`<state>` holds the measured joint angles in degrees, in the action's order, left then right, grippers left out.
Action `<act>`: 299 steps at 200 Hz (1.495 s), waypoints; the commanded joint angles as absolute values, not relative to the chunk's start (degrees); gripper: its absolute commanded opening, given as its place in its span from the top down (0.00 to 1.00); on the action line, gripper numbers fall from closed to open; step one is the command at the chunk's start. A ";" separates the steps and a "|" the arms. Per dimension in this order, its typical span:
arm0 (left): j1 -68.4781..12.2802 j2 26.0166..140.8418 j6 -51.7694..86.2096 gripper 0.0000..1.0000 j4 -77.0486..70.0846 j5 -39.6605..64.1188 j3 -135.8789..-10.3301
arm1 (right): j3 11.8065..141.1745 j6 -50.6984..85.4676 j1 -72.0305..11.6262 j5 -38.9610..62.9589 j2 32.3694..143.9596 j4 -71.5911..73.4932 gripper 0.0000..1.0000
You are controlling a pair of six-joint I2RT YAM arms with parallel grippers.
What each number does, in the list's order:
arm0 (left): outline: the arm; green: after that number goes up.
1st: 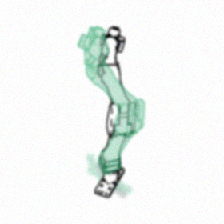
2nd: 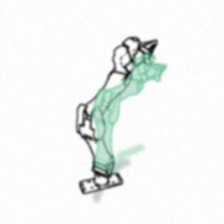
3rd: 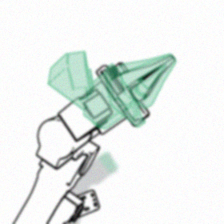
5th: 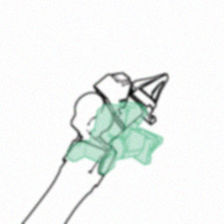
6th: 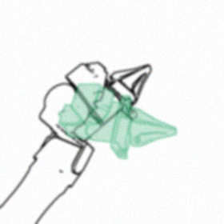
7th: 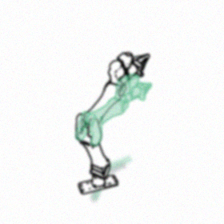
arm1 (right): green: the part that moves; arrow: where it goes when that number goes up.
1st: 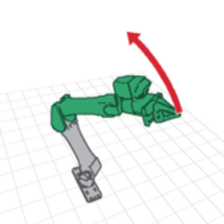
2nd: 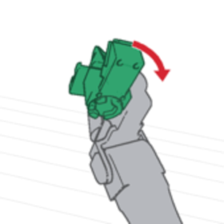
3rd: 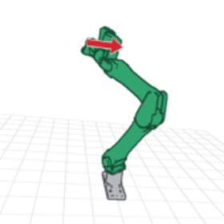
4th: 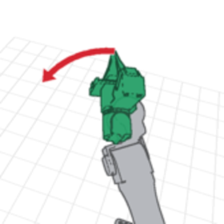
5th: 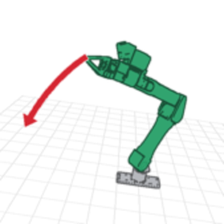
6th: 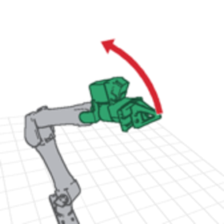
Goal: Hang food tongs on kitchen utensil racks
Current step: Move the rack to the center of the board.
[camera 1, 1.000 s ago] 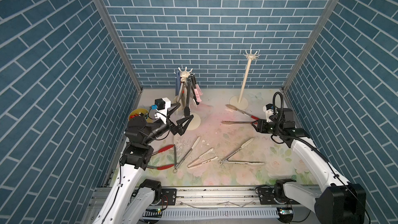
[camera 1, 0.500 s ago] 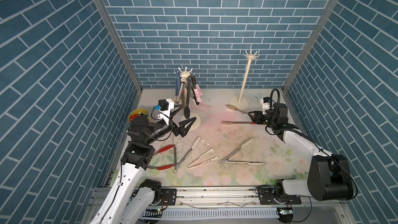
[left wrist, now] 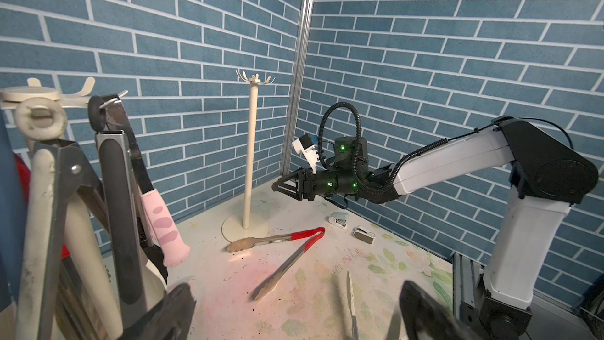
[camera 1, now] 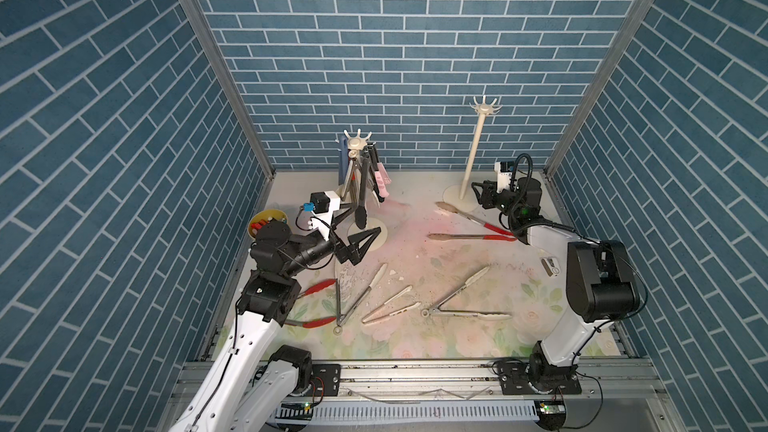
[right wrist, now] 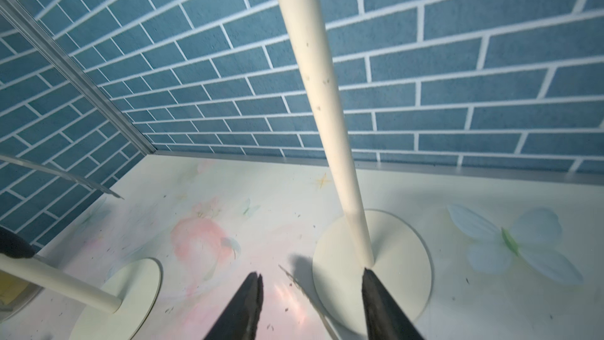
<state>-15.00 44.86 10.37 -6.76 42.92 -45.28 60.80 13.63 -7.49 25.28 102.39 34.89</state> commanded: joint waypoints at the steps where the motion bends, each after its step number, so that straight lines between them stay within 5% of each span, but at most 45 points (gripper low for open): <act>1: -15.29 45.07 9.41 0.01 -5.85 43.07 -45.93 | 64.85 13.83 -7.30 28.43 106.11 42.30 0.50; 125: -15.38 45.36 7.39 0.02 -3.02 41.97 -46.71 | 77.05 14.66 -7.43 28.30 117.28 44.67 0.55; 224: -15.30 45.16 5.55 0.02 -1.13 42.70 -47.46 | 87.78 11.65 -8.83 27.00 123.17 39.71 0.78; 299: -15.29 45.04 5.36 0.03 -0.91 42.28 -47.55 | 83.56 3.88 -11.96 25.14 117.60 35.62 0.99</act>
<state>-15.05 45.36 6.33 -1.06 41.87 -45.84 85.36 4.95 -10.39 24.73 121.62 39.20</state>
